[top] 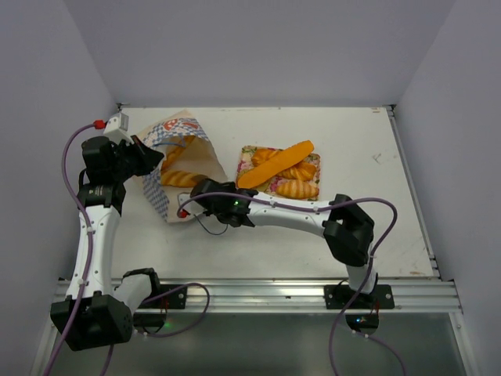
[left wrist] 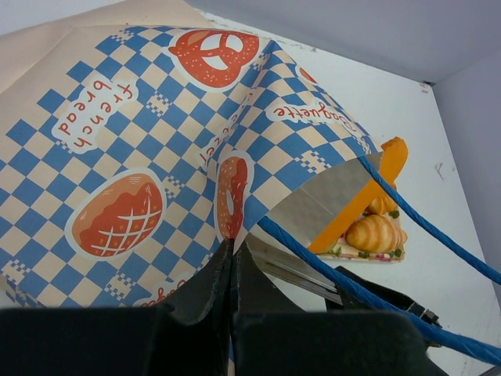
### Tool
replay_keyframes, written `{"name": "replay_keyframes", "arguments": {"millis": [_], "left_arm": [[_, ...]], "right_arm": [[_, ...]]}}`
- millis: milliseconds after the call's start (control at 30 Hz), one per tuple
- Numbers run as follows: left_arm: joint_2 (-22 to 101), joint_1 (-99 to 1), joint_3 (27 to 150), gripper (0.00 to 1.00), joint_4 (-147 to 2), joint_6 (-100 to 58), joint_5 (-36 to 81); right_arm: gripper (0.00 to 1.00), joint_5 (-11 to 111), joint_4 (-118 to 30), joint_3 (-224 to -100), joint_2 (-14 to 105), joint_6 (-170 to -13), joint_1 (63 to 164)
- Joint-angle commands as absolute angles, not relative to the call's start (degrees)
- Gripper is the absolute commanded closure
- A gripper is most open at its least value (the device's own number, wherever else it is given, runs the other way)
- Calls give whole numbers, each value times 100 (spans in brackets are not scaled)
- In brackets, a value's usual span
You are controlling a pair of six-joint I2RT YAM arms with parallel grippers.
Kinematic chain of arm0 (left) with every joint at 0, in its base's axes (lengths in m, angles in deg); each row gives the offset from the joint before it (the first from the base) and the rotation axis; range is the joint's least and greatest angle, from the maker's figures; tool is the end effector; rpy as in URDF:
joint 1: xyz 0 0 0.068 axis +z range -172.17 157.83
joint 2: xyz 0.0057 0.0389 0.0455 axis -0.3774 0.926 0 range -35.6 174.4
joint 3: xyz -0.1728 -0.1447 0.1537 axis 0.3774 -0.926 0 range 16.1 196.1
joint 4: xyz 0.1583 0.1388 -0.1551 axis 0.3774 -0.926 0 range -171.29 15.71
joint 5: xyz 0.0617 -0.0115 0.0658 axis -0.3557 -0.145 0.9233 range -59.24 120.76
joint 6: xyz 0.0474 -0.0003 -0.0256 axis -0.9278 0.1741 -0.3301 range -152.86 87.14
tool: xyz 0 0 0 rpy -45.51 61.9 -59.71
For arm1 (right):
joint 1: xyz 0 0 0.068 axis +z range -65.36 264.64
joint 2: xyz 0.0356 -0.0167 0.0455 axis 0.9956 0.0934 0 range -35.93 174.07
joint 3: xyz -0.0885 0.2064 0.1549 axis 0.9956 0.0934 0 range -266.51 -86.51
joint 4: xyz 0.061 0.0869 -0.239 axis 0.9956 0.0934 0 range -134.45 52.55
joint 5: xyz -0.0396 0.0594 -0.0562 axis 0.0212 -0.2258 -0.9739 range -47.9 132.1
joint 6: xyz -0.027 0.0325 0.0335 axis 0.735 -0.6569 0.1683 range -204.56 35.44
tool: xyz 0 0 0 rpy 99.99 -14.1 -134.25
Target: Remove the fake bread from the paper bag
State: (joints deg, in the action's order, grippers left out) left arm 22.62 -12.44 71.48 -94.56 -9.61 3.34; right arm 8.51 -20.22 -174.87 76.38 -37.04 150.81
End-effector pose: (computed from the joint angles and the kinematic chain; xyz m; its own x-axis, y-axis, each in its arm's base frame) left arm 0.2253 0.0220 0.3443 -0.4609 -0.4346 -0.7737 0.0928 0.8435 -0.5291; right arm 0.1947 0.3922 0.2359 0.2488 -0.9575 -0.1462 -0.6361 -0.0477 -0.7702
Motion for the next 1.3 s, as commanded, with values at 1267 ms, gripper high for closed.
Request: {"name": "replay_keyframes", "arguments": {"millis": [1267], "left_arm": [[2373, -1198, 7165, 100, -9195, -974, 237]], "right_arm": [[78, 1090, -1676, -17528, 7331, -3930, 15038]]}}
